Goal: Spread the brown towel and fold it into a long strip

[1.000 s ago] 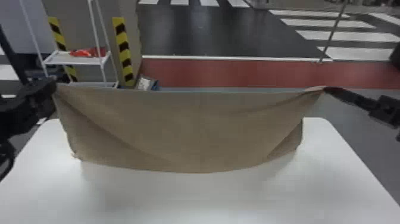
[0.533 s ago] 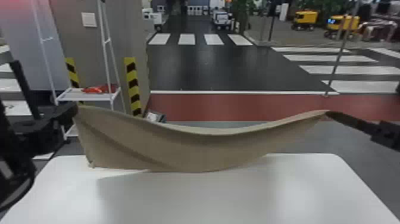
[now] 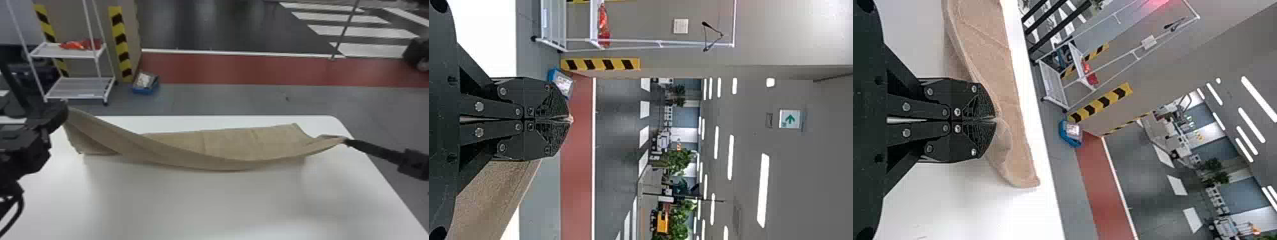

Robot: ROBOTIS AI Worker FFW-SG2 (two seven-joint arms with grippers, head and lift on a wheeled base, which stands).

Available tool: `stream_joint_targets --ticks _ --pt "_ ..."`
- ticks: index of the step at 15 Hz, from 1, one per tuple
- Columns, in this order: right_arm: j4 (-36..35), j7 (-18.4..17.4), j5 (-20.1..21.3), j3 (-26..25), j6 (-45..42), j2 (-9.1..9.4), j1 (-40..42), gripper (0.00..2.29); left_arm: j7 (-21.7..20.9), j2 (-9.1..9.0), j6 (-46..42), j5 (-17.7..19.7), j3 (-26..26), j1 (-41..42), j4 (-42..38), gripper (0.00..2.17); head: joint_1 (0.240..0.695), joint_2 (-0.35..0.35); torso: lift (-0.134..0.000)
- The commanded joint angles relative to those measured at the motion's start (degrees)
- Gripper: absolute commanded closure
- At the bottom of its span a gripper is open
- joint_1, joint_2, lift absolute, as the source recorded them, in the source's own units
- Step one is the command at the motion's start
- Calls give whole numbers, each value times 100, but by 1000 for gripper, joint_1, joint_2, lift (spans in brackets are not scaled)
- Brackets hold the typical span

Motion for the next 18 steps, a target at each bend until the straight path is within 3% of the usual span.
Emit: stream_joint_targets --ticks 1,2,4,9,14,18 --pt "5 228 -3 -228 210 -56 259 1477 8 -87 -238 -119 11 652 -204 1420 661 -117 -123" --pt "-39 386 -12 -377 175 -82 408 1477 -44 -105 -115 -242 55 898 -371 1420 695 -134 -123" --pt "-303 527 -12 -580 175 -126 742 1477 -53 -96 694 -576 143 1267 -855 1420 695 -145 -123" --pt "-1235 870 -241 -1221 984 -47 1524 1463 -53 -96 1590 -532 477 1707 -1461 1420 695 -162 -123" --pt "-901 729 -65 -703 966 -21 1217 1369 -88 -96 1590 -594 266 1346 -1215 1416 695 -160 -123" --pt "216 483 164 -123 1001 -65 74 1372 -97 -26 1608 -726 134 529 -284 1420 695 -124 -123"
